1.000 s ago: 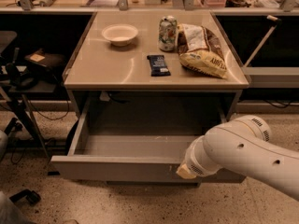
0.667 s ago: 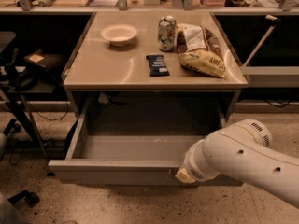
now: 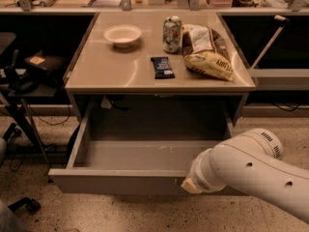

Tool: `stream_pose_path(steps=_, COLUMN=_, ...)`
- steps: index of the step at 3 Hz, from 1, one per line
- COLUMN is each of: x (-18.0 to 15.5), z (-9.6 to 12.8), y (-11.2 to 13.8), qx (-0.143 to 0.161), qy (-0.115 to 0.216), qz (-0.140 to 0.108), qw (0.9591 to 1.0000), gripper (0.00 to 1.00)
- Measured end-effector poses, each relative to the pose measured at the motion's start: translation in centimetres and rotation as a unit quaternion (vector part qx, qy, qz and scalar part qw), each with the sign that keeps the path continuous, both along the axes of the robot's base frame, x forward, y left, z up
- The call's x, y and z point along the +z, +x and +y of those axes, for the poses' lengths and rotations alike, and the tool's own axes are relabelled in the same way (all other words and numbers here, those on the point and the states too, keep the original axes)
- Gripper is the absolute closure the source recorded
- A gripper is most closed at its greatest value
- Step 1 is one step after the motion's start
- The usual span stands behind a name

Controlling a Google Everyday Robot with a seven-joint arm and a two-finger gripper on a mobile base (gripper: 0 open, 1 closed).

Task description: Open top drawer

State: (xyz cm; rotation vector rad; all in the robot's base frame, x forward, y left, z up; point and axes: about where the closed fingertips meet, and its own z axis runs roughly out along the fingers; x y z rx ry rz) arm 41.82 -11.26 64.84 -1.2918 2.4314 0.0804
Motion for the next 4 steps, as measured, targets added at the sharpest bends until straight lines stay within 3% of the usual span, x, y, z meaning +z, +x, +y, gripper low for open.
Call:
stream_pose_path(steps=1, x=0.1, z=0.0, y=-0.01, qx=0.0, qy=0.0, qz=0.0, qw=1.0, gripper=1.0)
stream_pose_path(steps=2, x=0.1, z=0.0, y=-0.01, qx=0.0, qy=0.0, qz=0.0, qw=1.0, gripper=0.82)
stream_pose_path(steps=4, x=0.11, z=0.0, y=-0.01, qx=0.0, qy=0.0, qz=0.0, qw=1.0, gripper=0.35)
